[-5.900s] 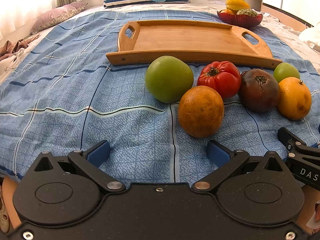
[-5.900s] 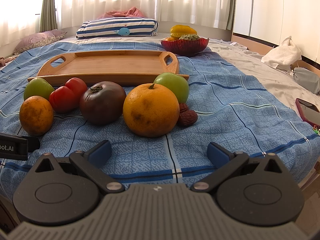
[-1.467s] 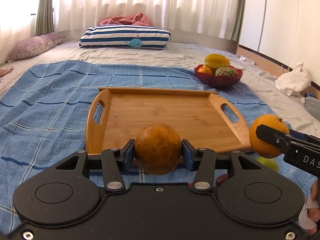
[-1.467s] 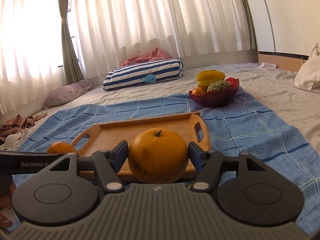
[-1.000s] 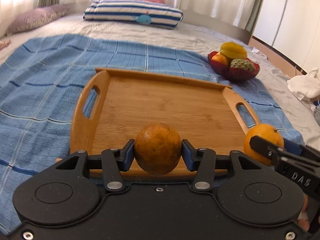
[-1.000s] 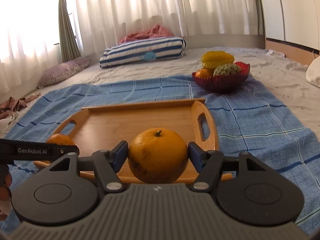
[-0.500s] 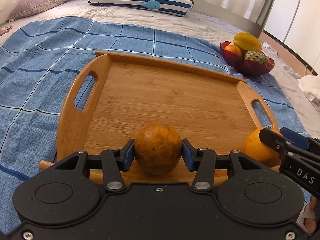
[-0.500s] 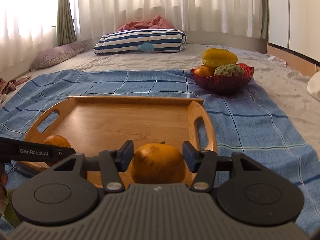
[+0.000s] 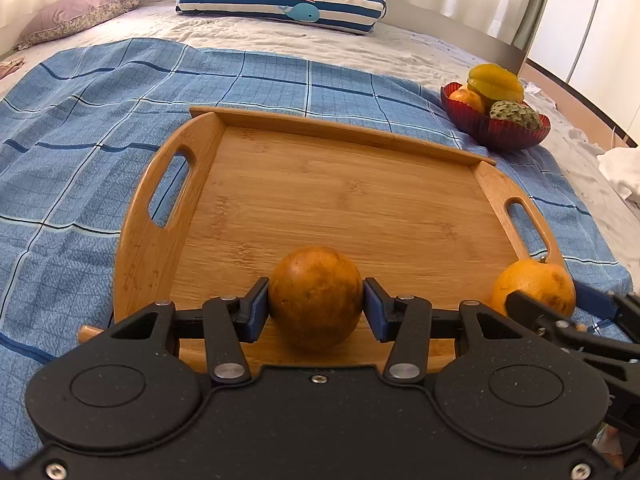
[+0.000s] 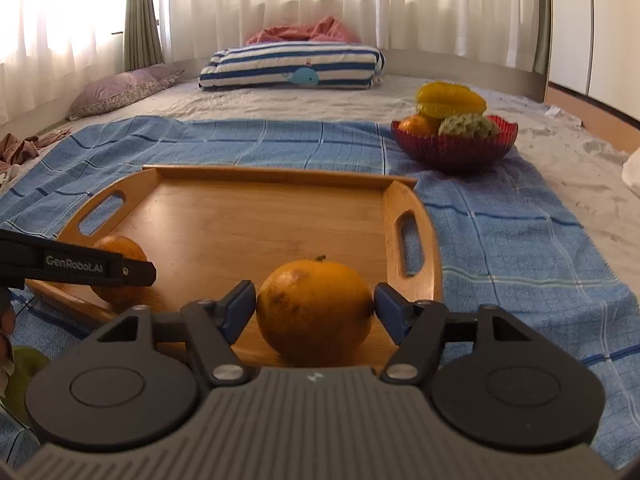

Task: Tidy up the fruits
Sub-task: 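Lower both fruits onto the tray and open both tools, then withdraw both open tools from the tray toward the remaining fruits, then grasp the green tomato with the left tool while the right tool grasps the green apple, then lift both green fruits and carry them over the wooden tray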

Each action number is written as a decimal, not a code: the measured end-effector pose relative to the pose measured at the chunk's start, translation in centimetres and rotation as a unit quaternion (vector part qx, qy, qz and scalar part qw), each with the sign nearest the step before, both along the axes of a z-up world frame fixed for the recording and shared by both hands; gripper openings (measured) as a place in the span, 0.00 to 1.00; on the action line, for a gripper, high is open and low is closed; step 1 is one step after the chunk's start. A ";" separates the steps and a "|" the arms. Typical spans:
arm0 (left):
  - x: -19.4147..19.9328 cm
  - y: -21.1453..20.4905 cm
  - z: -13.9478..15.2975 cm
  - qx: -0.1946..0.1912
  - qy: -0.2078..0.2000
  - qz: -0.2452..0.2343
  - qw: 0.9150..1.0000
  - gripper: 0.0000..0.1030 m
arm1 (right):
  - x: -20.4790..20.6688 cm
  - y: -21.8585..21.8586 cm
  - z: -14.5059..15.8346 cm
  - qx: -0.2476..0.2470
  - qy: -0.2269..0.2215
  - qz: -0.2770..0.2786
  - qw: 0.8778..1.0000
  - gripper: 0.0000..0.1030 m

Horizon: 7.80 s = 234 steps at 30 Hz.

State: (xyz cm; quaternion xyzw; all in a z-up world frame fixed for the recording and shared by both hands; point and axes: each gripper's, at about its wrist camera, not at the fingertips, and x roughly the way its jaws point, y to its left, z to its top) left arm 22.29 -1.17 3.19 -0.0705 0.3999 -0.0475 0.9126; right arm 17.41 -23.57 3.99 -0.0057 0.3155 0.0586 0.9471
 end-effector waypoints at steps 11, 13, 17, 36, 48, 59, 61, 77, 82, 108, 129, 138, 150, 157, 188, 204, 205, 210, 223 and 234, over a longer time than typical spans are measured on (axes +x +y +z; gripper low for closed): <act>0.8 0.6 0.9 -0.005 -0.012 0.003 1.000 0.45 | 1.7 -0.8 -0.6 0.065 0.019 -0.012 0.998 0.65; 1.4 0.8 1.2 -0.006 -0.014 0.007 1.000 0.45 | 2.6 -0.7 -0.3 0.072 0.021 -0.013 0.997 0.65; 3.1 1.4 1.3 -0.018 -0.004 0.021 1.000 0.45 | 4.7 0.0 0.2 0.064 0.018 -0.013 0.998 0.65; 8.1 1.5 0.3 0.023 -0.005 0.042 0.999 0.45 | 10.2 1.5 -0.2 0.037 0.018 -0.025 0.999 0.65; 8.2 1.5 0.1 0.027 0.000 0.042 0.999 0.45 | 10.1 1.7 -0.9 0.034 0.028 -0.023 0.999 0.66; 8.2 1.3 0.1 0.034 0.002 0.038 0.999 0.46 | 9.4 1.7 -0.8 0.019 0.047 -0.013 0.999 0.68; 8.1 1.3 0.1 0.035 0.003 0.037 0.999 0.46 | 9.2 1.8 -0.8 0.016 0.051 -0.010 0.999 0.74; 3.2 1.1 3.0 0.059 -0.046 -0.001 0.997 0.76 | 6.1 1.9 0.3 0.005 0.050 0.014 0.999 0.88; 0.2 1.0 4.2 0.053 -0.068 -0.013 0.996 0.81 | 3.8 1.4 1.2 0.027 0.031 0.021 0.999 0.91; -13.0 1.0 3.2 0.039 -0.137 -0.035 0.989 0.96 | -8.7 0.9 1.2 -0.013 -0.114 0.006 0.993 1.00; -16.0 0.4 0.2 0.070 -0.176 -0.033 0.981 0.96 | -11.3 -0.7 -2.0 0.009 -0.116 -0.052 0.992 1.00; -16.5 0.1 -1.4 0.083 -0.175 -0.030 0.981 0.96 | -11.4 -0.2 -3.1 -0.014 -0.118 -0.071 0.990 1.00; -17.1 1.2 -2.6 0.069 -0.170 -0.011 0.983 0.96 | -11.6 -1.2 -3.5 0.002 -0.120 -0.124 0.985 1.00; -17.4 1.9 -2.9 0.047 -0.166 -0.008 0.985 0.93 | -12.0 -1.1 -3.4 -0.005 -0.137 -0.144 0.980 1.00; -17.2 2.0 -3.4 0.012 -0.131 -0.025 0.991 0.58 | -10.3 -2.9 -4.3 0.051 -0.062 -0.146 0.986 0.68; -17.1 2.5 -2.7 0.010 -0.121 -0.013 0.992 0.57 | -11.1 -5.3 -3.7 0.128 -0.079 -0.155 0.976 0.58; -17.1 2.6 -2.5 0.012 -0.121 -0.012 0.992 0.57 | -11.2 -5.4 -3.5 0.132 -0.080 -0.157 0.975 0.58; -17.0 3.1 -1.7 0.019 -0.123 -0.005 0.992 0.57 | -11.2 -5.0 -2.4 0.119 -0.087 -0.142 0.979 0.59; -13.2 3.6 1.9 0.022 -0.138 -0.013 0.990 0.57 | -7.2 -4.1 0.6 0.098 -0.070 -0.095 0.988 0.59; -8.1 3.8 2.0 0.006 -0.118 -0.009 0.993 0.57 | -1.7 -3.3 0.8 0.077 -0.028 -0.061 0.995 0.59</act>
